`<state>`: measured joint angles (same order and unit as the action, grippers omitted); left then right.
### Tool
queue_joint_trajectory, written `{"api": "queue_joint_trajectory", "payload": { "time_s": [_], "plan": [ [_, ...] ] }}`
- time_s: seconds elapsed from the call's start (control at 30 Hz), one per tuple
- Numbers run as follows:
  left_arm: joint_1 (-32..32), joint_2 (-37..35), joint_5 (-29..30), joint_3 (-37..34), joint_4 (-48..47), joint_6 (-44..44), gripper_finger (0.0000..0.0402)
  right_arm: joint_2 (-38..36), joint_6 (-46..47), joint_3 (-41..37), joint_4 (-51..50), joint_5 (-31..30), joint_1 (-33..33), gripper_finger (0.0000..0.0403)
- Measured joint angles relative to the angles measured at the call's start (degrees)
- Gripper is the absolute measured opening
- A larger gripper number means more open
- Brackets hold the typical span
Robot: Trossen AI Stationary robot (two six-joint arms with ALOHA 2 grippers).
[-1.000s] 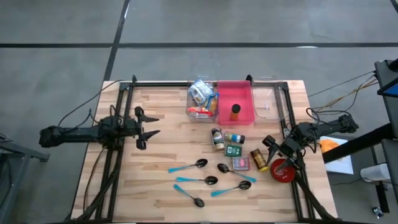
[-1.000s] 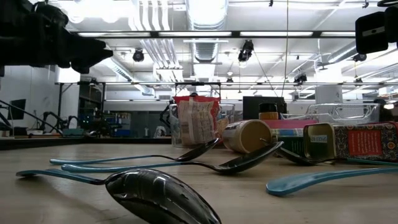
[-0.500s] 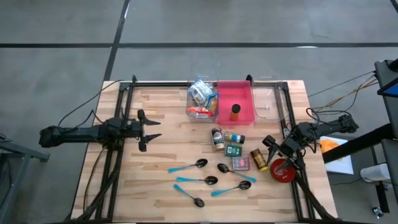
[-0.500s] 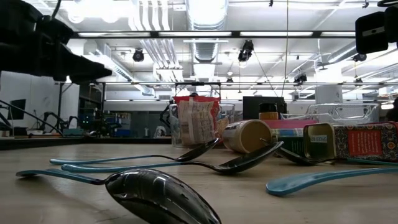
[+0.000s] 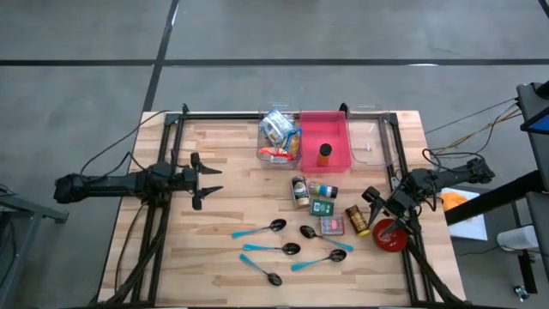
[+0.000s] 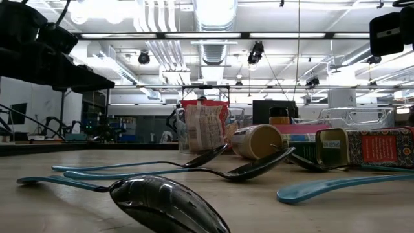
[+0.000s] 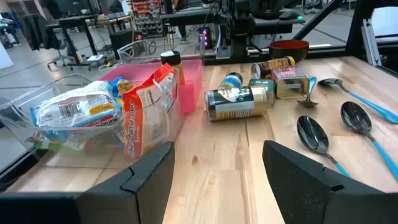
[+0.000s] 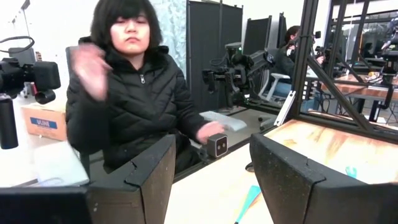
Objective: Pick & Place Food Item
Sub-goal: Put the green spice bottle into the pink bin
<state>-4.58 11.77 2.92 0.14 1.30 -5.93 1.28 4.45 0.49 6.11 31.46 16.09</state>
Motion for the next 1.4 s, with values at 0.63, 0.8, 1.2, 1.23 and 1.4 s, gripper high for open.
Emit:
{"api": "queue_joint_trajectory", "payload": {
  "time_s": [0.63,0.8,1.2,1.23,1.4],
  "plan": [
    [0.0,0.0,0.0,0.0,0.0,0.1,0.0244,0.0,-0.1,0.0,0.0,0.0,0.0,0.0206],
    [0.0,0.0,0.0,0.0,0.0,0.1,0.0244,0.0,-0.1,0.0,0.0,0.0,0.0,0.0206],
    [0.0,0.0,0.0,-0.1,0.0,0.0,0.0244,0.0,-3.1,0.0,2.1,0.0,0.0,0.0206],
    [0.0,0.0,0.0,-0.1,0.0,0.0,0.0244,0.0,-5.5,0.0,2.9,0.0,0.0,0.0206],
    [0.0,0.0,0.0,-0.1,0.0,0.0,0.0244,0.0,-11.9,0.0,6.7,0.0,0.0,0.0206]
  ]
}}
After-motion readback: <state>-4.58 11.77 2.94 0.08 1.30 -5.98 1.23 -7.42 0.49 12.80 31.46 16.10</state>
